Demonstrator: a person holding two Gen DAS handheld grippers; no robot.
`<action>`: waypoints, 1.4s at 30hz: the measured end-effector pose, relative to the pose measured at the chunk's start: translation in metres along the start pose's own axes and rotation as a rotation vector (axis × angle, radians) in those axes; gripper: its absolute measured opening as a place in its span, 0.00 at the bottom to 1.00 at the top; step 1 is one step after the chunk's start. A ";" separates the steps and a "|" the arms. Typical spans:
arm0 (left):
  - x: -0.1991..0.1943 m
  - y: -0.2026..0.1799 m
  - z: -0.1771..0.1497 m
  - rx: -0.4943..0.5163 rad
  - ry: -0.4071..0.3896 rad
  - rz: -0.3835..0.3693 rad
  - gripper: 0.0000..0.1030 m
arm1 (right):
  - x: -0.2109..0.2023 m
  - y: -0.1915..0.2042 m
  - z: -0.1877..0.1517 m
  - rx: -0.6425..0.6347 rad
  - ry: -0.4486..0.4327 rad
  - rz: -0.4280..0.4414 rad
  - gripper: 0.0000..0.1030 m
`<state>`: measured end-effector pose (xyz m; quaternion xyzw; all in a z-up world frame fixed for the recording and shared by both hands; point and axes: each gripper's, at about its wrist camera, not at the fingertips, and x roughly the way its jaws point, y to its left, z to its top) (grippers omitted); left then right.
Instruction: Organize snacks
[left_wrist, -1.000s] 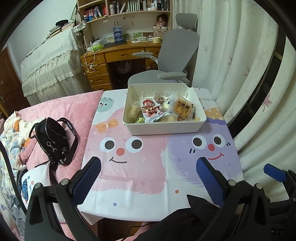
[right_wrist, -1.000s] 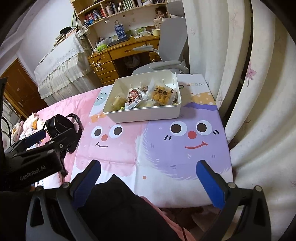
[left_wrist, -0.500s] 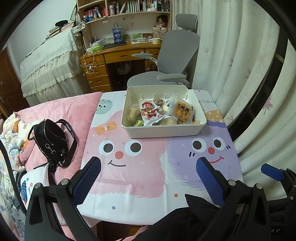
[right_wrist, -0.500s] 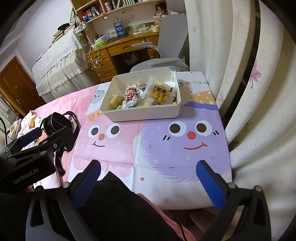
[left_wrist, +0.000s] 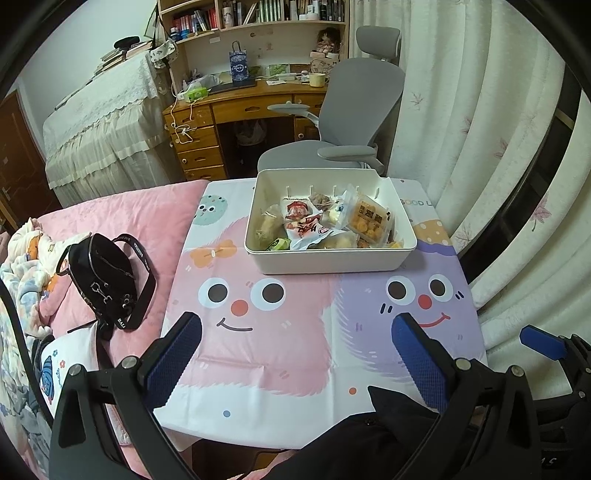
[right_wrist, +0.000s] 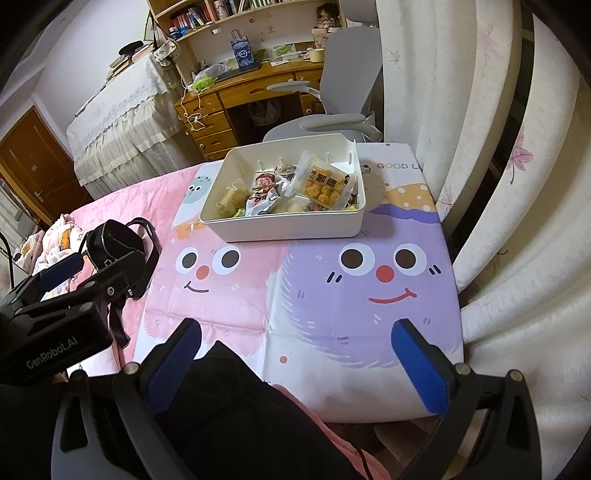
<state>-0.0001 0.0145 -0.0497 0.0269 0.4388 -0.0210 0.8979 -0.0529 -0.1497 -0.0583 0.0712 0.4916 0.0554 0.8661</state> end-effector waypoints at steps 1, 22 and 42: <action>0.001 0.000 0.001 -0.002 0.001 0.001 0.99 | 0.001 0.000 0.000 -0.002 0.002 0.001 1.00; 0.002 0.000 -0.003 -0.009 0.002 0.004 0.99 | 0.005 -0.003 0.002 -0.011 0.014 0.007 1.00; 0.003 0.000 -0.003 -0.007 0.003 0.005 0.99 | 0.007 -0.004 -0.001 -0.009 0.020 0.003 1.00</action>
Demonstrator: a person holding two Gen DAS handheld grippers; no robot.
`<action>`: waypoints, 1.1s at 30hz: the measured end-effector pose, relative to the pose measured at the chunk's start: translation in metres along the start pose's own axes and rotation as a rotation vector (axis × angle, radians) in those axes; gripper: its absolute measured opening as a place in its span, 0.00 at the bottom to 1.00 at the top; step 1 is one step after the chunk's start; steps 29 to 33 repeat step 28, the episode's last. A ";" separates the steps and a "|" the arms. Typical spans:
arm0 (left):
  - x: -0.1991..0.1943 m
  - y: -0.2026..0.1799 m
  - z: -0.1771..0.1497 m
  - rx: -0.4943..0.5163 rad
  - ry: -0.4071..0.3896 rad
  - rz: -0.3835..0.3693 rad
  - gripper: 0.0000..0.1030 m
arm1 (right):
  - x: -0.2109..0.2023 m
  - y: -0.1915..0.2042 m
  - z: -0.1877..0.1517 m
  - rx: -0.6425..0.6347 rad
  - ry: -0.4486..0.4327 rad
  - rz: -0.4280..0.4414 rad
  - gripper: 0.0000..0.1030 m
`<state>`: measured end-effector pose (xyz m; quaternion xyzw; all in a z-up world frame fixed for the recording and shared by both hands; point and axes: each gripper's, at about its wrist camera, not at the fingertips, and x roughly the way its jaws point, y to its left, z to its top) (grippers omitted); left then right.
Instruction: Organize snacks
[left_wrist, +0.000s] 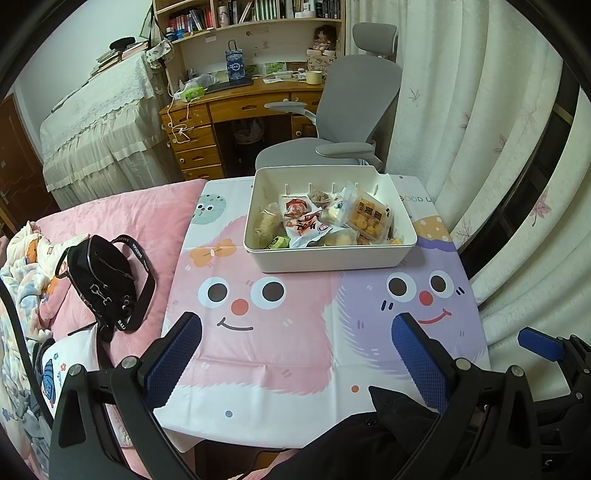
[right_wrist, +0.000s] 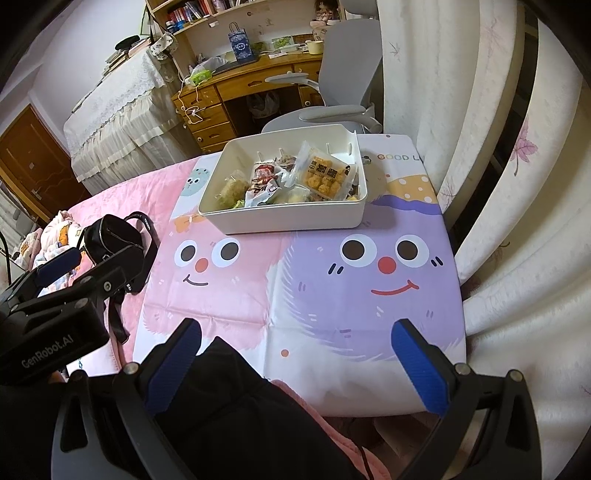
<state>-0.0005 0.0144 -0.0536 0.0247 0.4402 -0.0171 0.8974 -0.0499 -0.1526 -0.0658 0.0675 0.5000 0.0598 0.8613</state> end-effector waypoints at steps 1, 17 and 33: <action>0.000 0.000 0.000 0.000 0.000 0.000 0.99 | 0.000 0.000 -0.001 0.001 0.001 0.000 1.00; 0.000 -0.001 0.000 0.001 0.001 0.000 0.99 | 0.000 -0.001 -0.003 0.001 0.005 0.000 1.00; 0.001 -0.001 0.000 0.004 0.005 0.002 0.99 | 0.000 -0.003 -0.001 0.003 0.007 -0.001 1.00</action>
